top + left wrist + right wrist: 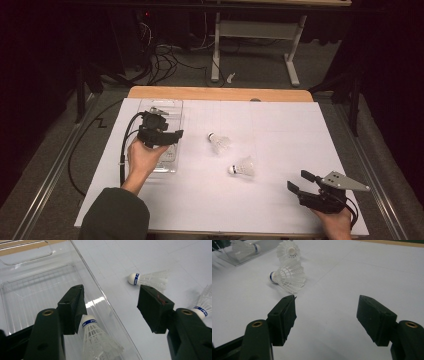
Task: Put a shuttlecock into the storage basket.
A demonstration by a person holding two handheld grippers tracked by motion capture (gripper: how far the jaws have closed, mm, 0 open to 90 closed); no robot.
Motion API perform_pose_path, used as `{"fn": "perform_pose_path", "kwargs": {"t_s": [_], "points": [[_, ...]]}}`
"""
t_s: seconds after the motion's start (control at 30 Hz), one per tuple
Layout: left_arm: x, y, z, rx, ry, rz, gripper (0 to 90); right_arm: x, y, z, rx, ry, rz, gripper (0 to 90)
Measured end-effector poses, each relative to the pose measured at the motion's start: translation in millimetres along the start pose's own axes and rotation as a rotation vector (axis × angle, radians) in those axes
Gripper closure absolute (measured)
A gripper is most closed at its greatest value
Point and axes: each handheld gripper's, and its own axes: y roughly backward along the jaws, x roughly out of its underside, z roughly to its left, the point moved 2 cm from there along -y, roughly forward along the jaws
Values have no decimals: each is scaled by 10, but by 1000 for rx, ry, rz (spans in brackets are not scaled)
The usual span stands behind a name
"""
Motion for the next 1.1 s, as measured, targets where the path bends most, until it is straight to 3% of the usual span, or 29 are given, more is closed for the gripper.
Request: {"fn": "perform_pose_path", "kwargs": {"t_s": [0.67, 1.1], "points": [[229, 174, -16, 31, 7, -86, 411, -2, -4, 4, -1, 2, 1, 321], [362, 264, -57, 41, -13, -136, 406, -3, -1, 7, 1, 1, -1, 321]]}}
